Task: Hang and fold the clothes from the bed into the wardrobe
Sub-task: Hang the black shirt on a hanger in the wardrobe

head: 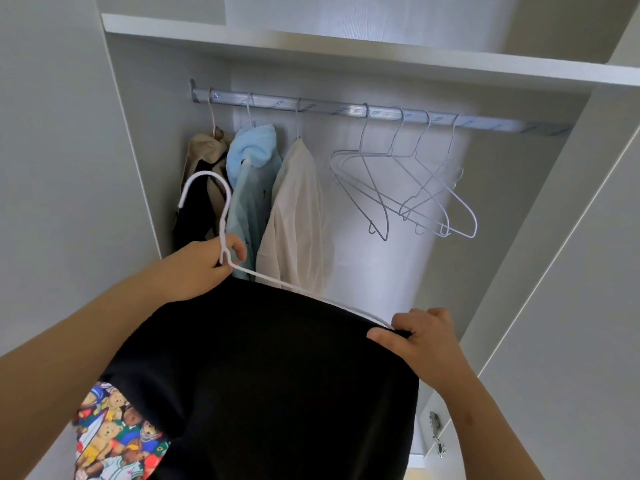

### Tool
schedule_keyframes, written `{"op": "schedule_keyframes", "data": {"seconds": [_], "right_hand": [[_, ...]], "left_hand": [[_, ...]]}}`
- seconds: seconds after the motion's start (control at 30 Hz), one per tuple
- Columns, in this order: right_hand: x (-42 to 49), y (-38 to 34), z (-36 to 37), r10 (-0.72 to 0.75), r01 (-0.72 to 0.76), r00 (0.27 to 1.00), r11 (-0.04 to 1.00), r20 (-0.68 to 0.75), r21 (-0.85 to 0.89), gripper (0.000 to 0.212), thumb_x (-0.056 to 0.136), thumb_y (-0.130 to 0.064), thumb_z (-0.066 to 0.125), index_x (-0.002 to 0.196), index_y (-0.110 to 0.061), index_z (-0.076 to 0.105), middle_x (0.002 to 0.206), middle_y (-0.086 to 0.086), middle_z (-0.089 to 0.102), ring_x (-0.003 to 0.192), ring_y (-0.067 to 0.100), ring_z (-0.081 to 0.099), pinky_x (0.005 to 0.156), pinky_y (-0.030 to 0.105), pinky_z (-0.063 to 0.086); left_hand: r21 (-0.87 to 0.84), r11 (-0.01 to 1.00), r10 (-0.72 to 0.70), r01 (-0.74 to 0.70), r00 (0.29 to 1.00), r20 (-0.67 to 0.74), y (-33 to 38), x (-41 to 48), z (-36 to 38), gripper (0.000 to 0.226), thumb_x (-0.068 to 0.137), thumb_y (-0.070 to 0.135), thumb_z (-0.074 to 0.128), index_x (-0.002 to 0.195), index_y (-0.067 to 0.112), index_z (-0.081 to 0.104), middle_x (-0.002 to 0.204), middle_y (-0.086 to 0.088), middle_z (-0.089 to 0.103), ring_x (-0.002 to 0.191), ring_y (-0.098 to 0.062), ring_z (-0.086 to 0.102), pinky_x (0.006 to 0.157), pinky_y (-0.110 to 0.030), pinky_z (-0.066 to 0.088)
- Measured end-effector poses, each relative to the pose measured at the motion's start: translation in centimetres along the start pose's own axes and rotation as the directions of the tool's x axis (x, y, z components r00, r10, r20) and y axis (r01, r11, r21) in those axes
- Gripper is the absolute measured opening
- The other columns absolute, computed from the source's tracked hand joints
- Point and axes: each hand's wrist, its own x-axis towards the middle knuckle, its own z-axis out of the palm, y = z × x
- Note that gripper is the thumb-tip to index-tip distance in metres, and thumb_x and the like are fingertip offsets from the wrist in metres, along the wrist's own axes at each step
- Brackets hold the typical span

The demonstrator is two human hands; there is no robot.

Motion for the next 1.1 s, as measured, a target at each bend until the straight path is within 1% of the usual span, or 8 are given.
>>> {"op": "schedule_keyframes", "data": {"seconds": [0.2, 0.37, 0.53, 0.67, 0.77, 0.83, 0.9, 1.1], "right_hand": [[0.0, -0.6, 0.6, 0.008, 0.011, 0.983, 0.995, -0.186, 0.102, 0.06, 0.082, -0.053, 0.056, 0.041, -0.026, 0.022, 0.037, -0.004, 0.028, 0.046, 0.009, 0.035, 0.076, 0.005, 0.026], [0.3, -1.8, 1.7, -0.01, 0.025, 0.993, 0.991, -0.114, 0.135, 0.052, 0.082, -0.042, 0.06, 0.044, -0.025, 0.029, 0.051, -0.008, 0.034, 0.054, 0.005, 0.037, 0.058, 0.013, 0.033], [0.0, -4.3, 3.4, -0.098, 0.106, 0.991, 0.99, -0.087, 0.094, 0.043, 0.082, -0.041, 0.061, 0.054, -0.031, 0.03, 0.059, -0.007, 0.039, 0.054, 0.006, 0.038, 0.054, 0.014, 0.034], [0.3, -4.8, 3.3, -0.086, 0.102, 0.982, 0.99, -0.165, 0.093, 0.022, 0.075, -0.041, 0.062, 0.085, -0.036, 0.042, 0.089, -0.018, 0.037, 0.079, 0.001, 0.036, 0.056, 0.013, 0.033], [0.6, -3.1, 2.5, 0.101, -0.103, 0.995, 0.992, -0.026, -0.073, 0.045, 0.075, -0.039, 0.062, 0.115, -0.037, 0.042, 0.101, -0.018, 0.036, 0.09, 0.005, 0.041, 0.06, 0.02, 0.036], [0.4, -3.0, 2.5, 0.202, -0.192, 0.977, 0.972, 0.065, -0.134, 0.017, 0.08, -0.046, 0.055, 0.093, -0.038, 0.048, 0.076, -0.015, 0.051, 0.07, 0.008, 0.053, 0.056, 0.022, 0.036], [-0.1, -2.8, 2.9, 0.261, -0.259, 0.965, 0.965, 0.028, -0.048, 0.027, 0.084, -0.055, 0.051, 0.072, -0.032, 0.046, 0.054, -0.009, 0.05, 0.053, 0.006, 0.05, 0.049, 0.021, 0.031], [-0.8, -0.3, 0.9, 0.458, -0.423, 0.867, 0.885, -0.195, 0.197, 0.032, 0.077, -0.052, 0.064, 0.064, -0.027, 0.049, 0.053, -0.005, 0.053, 0.055, 0.009, 0.053, 0.051, 0.023, 0.037]], "left_hand": [[0.016, 0.997, 0.073, -0.075, 0.994, 0.086, 2.5, 0.2, 1.9, 0.032, 0.091, 0.014, 0.047, 0.082, 0.044, 0.042, 0.061, 0.007, 0.046, 0.05, 0.0, 0.045, 0.052, -0.014, 0.039], [0.022, 0.993, 0.117, -0.119, 0.989, 0.091, 5.3, 0.1, 4.0, 0.024, 0.093, 0.013, 0.041, 0.093, 0.037, 0.043, 0.062, 0.008, 0.043, 0.049, 0.0, 0.044, 0.051, -0.01, 0.035], [0.035, 0.982, 0.178, -0.184, 0.976, 0.127, 8.2, -0.3, 6.2, 0.014, 0.096, 0.021, 0.035, 0.104, 0.028, 0.045, 0.088, 0.004, 0.059, 0.08, -0.008, 0.056, 0.072, -0.023, 0.045], [-0.07, 0.981, 0.186, -0.182, 0.981, 0.051, 8.9, -0.5, 6.9, 0.01, 0.094, 0.024, 0.041, 0.098, 0.032, 0.044, 0.075, 0.007, 0.055, 0.069, -0.002, 0.051, 0.058, -0.016, 0.034], [-0.151, 0.972, 0.184, -0.182, 0.983, -0.002, 9.2, -0.5, 7.0, 0.011, 0.091, 0.027, 0.047, 0.091, 0.037, 0.042, 0.07, 0.008, 0.056, 0.062, 0.001, 0.052, 0.054, -0.014, 0.038], [-0.197, 0.96, 0.201, -0.2, 0.98, -0.018, 9.6, -0.7, 7.5, 0.014, 0.089, 0.03, 0.052, 0.083, 0.038, 0.042, 0.068, 0.008, 0.057, 0.061, -0.001, 0.052, 0.058, -0.011, 0.04], [-0.198, 0.953, 0.228, -0.227, 0.973, -0.018, 9.5, -0.7, 7.8, 0.02, 0.086, 0.037, 0.058, 0.077, 0.04, 0.04, 0.058, 0.009, 0.049, 0.057, -0.001, 0.048, 0.059, -0.011, 0.04], [0.208, 0.959, 0.213, -0.195, 0.975, -0.069, 4.7, -0.9, 4.4, 0.014, 0.084, 0.044, 0.06, 0.078, 0.038, 0.049, 0.069, 0.02, 0.046, 0.065, 0.006, 0.046, 0.057, -0.01, 0.03]]}}
